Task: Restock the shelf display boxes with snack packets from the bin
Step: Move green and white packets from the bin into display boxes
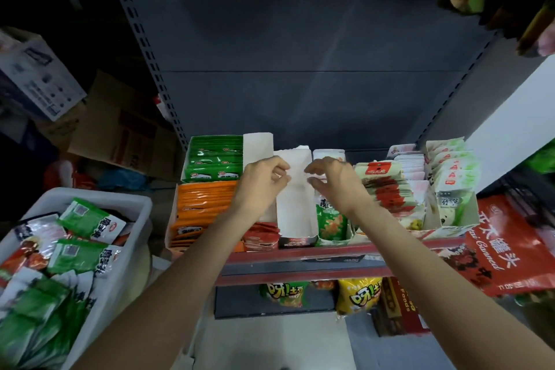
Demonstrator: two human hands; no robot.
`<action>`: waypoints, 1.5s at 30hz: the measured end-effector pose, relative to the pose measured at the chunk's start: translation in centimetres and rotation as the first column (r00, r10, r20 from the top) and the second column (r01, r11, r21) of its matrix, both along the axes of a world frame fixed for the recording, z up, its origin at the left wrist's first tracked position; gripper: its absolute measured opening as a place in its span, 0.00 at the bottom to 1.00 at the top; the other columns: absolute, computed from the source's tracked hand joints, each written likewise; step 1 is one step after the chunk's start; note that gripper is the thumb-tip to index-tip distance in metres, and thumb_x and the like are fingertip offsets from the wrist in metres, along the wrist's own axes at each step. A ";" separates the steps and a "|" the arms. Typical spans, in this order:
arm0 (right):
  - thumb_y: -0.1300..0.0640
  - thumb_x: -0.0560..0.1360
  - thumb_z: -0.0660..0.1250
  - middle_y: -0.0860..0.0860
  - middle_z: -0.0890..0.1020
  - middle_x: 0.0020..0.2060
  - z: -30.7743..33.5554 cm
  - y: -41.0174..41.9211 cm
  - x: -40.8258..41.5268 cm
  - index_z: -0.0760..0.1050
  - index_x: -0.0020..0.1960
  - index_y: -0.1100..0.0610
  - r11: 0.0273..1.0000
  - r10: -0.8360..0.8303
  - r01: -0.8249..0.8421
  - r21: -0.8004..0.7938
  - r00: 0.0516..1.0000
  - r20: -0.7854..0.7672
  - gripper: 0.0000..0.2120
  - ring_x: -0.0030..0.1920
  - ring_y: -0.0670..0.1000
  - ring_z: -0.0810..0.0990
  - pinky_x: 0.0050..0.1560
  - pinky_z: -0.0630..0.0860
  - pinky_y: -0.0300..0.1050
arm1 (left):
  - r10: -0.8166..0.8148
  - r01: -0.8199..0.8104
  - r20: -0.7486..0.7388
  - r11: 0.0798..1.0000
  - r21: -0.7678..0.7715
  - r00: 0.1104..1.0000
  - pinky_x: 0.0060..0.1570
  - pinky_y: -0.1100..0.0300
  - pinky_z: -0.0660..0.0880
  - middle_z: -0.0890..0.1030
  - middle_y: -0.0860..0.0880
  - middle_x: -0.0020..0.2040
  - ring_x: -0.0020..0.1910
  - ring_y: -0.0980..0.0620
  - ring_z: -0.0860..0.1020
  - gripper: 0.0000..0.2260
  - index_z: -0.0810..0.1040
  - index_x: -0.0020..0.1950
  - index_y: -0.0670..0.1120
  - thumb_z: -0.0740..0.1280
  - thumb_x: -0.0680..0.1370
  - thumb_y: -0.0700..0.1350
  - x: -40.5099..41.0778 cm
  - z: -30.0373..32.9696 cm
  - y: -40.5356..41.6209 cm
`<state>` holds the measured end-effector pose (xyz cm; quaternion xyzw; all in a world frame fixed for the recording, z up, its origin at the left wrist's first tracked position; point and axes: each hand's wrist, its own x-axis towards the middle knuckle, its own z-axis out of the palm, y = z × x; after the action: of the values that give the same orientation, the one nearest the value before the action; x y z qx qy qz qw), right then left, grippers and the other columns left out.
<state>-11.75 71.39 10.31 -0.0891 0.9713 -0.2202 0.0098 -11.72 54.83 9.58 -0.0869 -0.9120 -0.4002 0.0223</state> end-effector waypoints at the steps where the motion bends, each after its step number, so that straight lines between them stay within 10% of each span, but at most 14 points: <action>1: 0.59 0.77 0.65 0.54 0.81 0.54 0.4 -1.6 0.4 0.78 0.58 0.58 0.997 0.012 -0.010 -0.076 1.000 0.019 0.11 0.54 0.53 0.79 0.52 0.69 0.38 | 0.041 -0.041 -0.003 0.999 0.016 0.999 0.43 0.66 0.74 0.82 0.50 0.46 0.41 0.56 0.78 0.07 0.80 0.54 0.45 0.68 0.76 0.43 0.7 0.2 -1.6; 9: 0.66 0.75 0.63 0.55 0.83 0.44 -0.2 -19.3 2.8 0.79 0.53 0.60 0.901 0.281 -0.212 -0.379 0.950 0.138 0.10 0.43 0.48 0.78 0.52 0.74 0.43 | 0.461 -0.461 -0.007 0.887 0.022 0.887 0.42 0.54 0.74 0.80 0.46 0.37 0.40 0.45 0.79 0.11 0.80 0.48 0.42 0.66 0.76 0.49 6.9 -1.2 -20.3; 15: 0.64 0.74 0.62 0.58 0.83 0.51 -5.1 -34.7 4.2 0.78 0.56 0.60 0.915 0.357 -0.266 -0.303 0.884 0.302 0.12 0.54 0.56 0.80 0.53 0.72 0.42 | 0.562 -0.553 0.253 0.826 -0.114 0.787 0.56 0.53 0.70 0.80 0.39 0.55 0.56 0.39 0.77 0.13 0.78 0.57 0.37 0.63 0.79 0.45 10.5 -6.3 -35.7; 22: 0.54 0.76 0.66 0.59 0.71 0.66 -10.9 -44.8 2.9 0.64 0.71 0.59 0.980 0.197 -0.187 -0.072 0.825 0.529 0.26 0.63 0.58 0.73 0.59 0.72 0.47 | 0.389 -0.252 0.366 0.895 -0.369 0.845 0.57 0.51 0.72 0.76 0.41 0.61 0.61 0.42 0.73 0.17 0.73 0.65 0.41 0.65 0.78 0.46 10.4 -12.2 -46.8; 28: 0.51 0.76 0.67 0.57 0.61 0.73 -14.7 -48.7 3.2 0.50 0.77 0.56 0.980 0.115 -0.191 0.053 0.766 0.632 0.37 0.71 0.57 0.63 0.66 0.66 0.47 | 0.061 0.194 0.530 0.890 -0.412 0.846 0.74 0.55 0.49 0.48 0.47 0.78 0.77 0.49 0.48 0.34 0.49 0.78 0.45 0.62 0.79 0.55 10.2 -15.6 -49.3; 36: 0.54 0.71 0.72 0.58 0.80 0.49 -15.8 -49.5 2.0 0.72 0.65 0.57 0.996 0.087 -0.089 -0.017 0.894 0.440 0.24 0.49 0.56 0.79 0.43 0.72 0.44 | 0.228 -0.215 0.403 0.974 -0.079 0.886 0.59 0.48 0.72 0.76 0.41 0.63 0.62 0.43 0.74 0.27 0.68 0.68 0.40 0.71 0.73 0.49 7.5 -17.1 -47.8; 41: 0.52 0.75 0.68 0.61 0.70 0.63 -15.5 -48.8 0.0 0.64 0.70 0.60 0.999 -0.017 0.035 -0.041 0.922 0.386 0.27 0.62 0.60 0.72 0.60 0.70 0.48 | 0.454 -0.420 0.340 0.891 -0.171 0.823 0.46 0.49 0.76 0.82 0.41 0.46 0.49 0.42 0.80 0.09 0.76 0.47 0.40 0.71 0.74 0.44 6.4 -16.6 -48.7; 45: 0.53 0.73 0.71 0.60 0.75 0.61 -16.4 -48.8 -1.1 0.63 0.67 0.62 0.997 -0.068 0.077 0.007 0.827 0.559 0.28 0.59 0.59 0.76 0.49 0.71 0.44 | 0.453 -0.434 0.338 0.891 -0.135 0.825 0.43 0.59 0.72 0.82 0.42 0.48 0.47 0.46 0.80 0.04 0.75 0.44 0.41 0.70 0.75 0.40 6.0 -16.4 -49.9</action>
<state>-12.83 22.59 -6.14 0.0160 0.9270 -0.2447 0.2839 -5.68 4.91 -6.82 0.2014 -0.9057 -0.3688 -0.0552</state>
